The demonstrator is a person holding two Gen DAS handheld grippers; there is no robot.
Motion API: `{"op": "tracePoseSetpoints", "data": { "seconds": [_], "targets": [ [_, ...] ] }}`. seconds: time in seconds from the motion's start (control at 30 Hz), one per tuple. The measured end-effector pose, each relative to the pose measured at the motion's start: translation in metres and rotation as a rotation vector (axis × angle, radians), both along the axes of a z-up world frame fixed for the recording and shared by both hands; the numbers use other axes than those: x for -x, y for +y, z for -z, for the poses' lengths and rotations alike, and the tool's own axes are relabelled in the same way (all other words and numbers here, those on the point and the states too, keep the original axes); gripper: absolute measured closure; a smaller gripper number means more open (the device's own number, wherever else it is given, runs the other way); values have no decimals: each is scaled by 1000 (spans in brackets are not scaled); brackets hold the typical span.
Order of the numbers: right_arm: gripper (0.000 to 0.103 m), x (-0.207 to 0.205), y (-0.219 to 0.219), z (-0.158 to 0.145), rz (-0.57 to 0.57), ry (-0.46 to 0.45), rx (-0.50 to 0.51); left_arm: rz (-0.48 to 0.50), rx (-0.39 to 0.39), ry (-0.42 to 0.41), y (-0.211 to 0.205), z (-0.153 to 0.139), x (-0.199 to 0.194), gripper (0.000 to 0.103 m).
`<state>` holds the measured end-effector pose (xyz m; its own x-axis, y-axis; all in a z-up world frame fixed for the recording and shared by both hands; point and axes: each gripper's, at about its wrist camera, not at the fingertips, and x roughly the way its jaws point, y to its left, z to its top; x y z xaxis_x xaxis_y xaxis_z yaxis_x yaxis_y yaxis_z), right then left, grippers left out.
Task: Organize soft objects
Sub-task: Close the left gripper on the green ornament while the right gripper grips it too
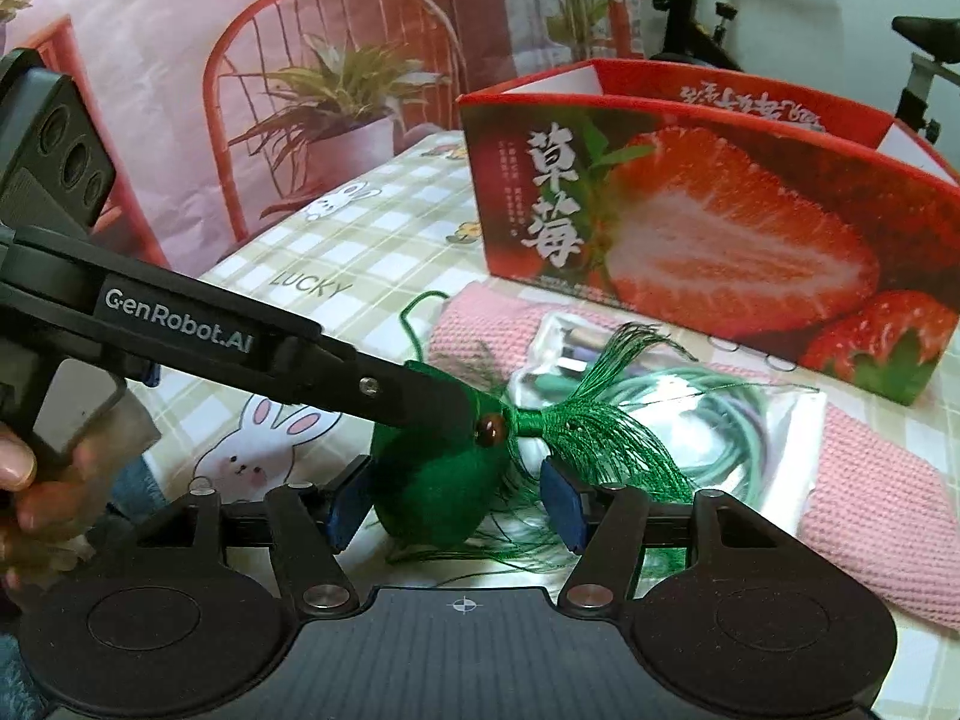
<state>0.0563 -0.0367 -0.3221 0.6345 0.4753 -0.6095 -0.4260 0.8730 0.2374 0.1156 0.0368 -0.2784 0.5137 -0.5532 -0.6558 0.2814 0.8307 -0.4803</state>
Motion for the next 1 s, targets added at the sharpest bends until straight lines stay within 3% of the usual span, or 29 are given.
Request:
{"op": "tracePoseSetpoints", "data": {
  "seconds": [1.0],
  "targets": [
    [51,7,0,2,-25,57,12,27,0,5,-9,14,7,62]
  ]
}}
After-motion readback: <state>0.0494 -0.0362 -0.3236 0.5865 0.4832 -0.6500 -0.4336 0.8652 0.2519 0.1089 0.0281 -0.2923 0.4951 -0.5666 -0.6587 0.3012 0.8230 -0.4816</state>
